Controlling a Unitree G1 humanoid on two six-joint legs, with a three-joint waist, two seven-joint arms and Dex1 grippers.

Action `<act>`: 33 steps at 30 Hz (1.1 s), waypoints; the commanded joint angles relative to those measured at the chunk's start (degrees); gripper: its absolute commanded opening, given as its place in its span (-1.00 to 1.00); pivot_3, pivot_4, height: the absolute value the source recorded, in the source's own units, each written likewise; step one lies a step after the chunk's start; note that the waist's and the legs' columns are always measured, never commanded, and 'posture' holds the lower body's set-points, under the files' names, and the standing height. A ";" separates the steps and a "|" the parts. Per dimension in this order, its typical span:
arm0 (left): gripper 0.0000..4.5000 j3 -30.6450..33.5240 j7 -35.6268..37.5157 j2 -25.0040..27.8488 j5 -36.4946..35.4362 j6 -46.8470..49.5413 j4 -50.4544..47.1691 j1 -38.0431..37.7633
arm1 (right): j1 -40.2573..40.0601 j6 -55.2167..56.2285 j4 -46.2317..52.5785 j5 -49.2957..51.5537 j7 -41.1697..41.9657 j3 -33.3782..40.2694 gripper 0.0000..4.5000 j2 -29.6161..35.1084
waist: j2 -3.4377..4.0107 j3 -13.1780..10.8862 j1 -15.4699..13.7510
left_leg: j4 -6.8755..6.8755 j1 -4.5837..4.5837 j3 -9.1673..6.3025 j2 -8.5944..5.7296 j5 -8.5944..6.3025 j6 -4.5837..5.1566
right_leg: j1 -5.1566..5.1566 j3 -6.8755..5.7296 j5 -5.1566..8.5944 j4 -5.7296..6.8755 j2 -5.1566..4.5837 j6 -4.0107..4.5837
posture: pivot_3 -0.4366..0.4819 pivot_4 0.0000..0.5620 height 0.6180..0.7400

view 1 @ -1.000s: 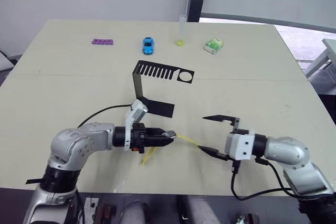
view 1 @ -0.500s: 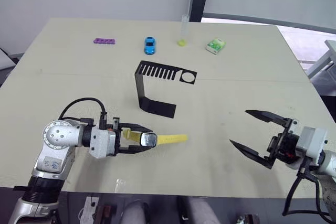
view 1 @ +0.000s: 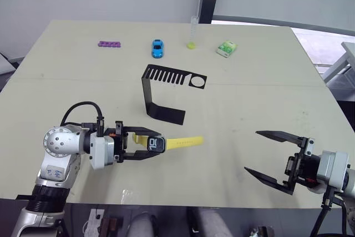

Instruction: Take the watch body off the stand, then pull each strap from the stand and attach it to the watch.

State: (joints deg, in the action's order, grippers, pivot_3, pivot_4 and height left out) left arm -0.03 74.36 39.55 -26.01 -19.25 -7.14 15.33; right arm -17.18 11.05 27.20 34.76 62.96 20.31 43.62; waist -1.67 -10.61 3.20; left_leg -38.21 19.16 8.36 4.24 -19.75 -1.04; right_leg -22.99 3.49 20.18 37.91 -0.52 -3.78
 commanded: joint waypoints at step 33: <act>0.99 8.85 -14.68 3.55 3.86 17.65 -7.21 -15.14 | 1.98 -6.90 -2.97 -0.64 4.65 0.44 1.00 3.25 | 0.00 0.00 -0.03 | -0.01 -0.07 -0.07 -0.01 0.02 0.05 | 0.13 -0.03 -0.01 -0.04 -0.06 -0.02 | -0.05 -0.47 1.00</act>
State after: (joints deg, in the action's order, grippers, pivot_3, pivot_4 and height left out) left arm 3.46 60.02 41.70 -20.33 -2.31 -12.30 2.53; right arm -15.64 3.44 25.55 33.92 66.38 18.50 46.05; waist -1.67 -10.61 3.17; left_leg -38.18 19.08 8.30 4.22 -19.73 -0.98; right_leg -22.86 3.46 20.17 37.85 -0.59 -3.80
